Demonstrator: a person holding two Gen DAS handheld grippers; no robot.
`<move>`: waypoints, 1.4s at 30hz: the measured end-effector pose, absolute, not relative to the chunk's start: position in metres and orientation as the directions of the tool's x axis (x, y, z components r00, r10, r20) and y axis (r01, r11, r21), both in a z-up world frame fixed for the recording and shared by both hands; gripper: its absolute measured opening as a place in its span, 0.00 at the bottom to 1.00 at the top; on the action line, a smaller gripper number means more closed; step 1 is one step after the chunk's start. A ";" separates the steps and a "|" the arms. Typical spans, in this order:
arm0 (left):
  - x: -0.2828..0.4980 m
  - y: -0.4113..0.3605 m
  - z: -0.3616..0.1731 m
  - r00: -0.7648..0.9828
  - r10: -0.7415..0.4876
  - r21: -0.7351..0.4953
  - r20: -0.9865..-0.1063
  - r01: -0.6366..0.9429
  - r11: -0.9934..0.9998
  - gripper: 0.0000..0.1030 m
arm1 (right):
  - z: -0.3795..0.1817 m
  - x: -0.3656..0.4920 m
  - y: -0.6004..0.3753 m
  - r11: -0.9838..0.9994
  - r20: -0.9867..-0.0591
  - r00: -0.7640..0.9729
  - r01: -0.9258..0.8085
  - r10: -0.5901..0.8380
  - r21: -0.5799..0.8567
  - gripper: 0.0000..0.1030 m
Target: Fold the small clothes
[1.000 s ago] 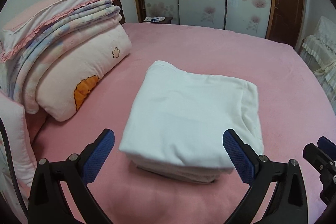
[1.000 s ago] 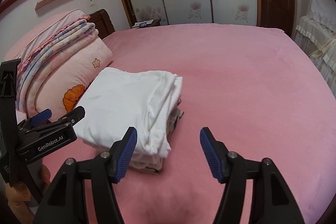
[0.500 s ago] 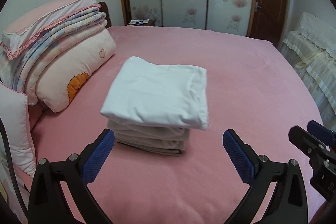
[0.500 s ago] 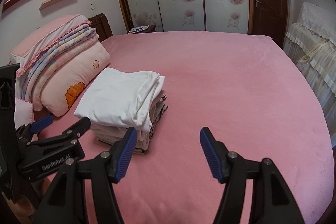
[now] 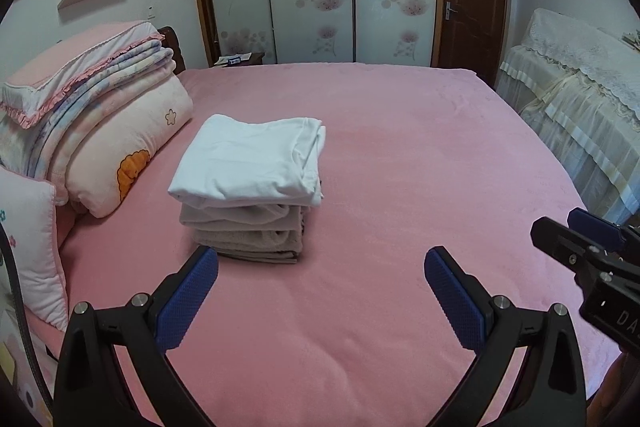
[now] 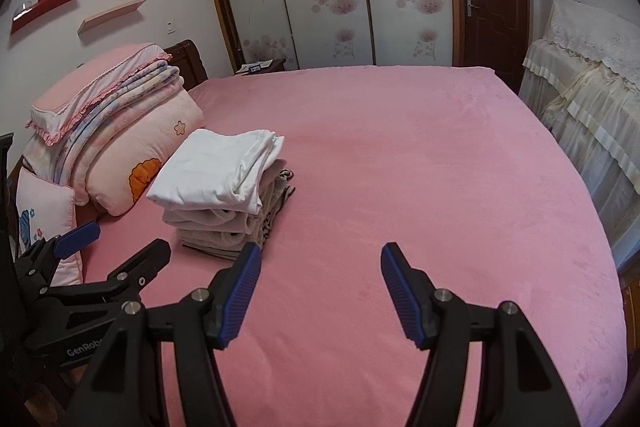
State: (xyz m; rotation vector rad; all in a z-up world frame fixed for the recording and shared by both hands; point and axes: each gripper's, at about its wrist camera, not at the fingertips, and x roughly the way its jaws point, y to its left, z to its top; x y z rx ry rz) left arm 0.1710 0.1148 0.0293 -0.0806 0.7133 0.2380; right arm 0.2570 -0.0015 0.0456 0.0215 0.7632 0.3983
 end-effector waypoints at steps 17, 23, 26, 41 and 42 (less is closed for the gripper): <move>0.055 0.044 0.031 0.770 0.148 -0.071 -0.620 -0.243 0.967 0.99 | 0.036 0.155 -0.092 0.958 -0.634 0.720 -0.244 0.283 0.151 0.61; 0.028 0.029 0.021 0.759 0.140 -0.064 -0.636 -0.233 0.970 0.99 | 0.029 0.115 -0.106 0.961 -0.628 0.729 -0.235 0.273 0.146 0.62; 0.012 0.022 0.014 0.753 0.143 -0.060 -0.642 -0.236 0.970 0.99 | 0.024 0.097 -0.109 0.962 -0.628 0.730 -0.231 0.270 0.146 0.67; -0.015 0.003 -0.008 0.720 0.129 -0.054 -0.682 -0.225 0.973 0.99 | 0.014 0.062 -0.118 0.963 -0.627 0.732 -0.227 0.268 0.146 0.68; -0.015 0.003 -0.008 0.721 0.128 -0.052 -0.680 -0.222 0.974 0.99 | 0.014 0.062 -0.117 0.963 -0.627 0.731 -0.228 0.269 0.147 0.68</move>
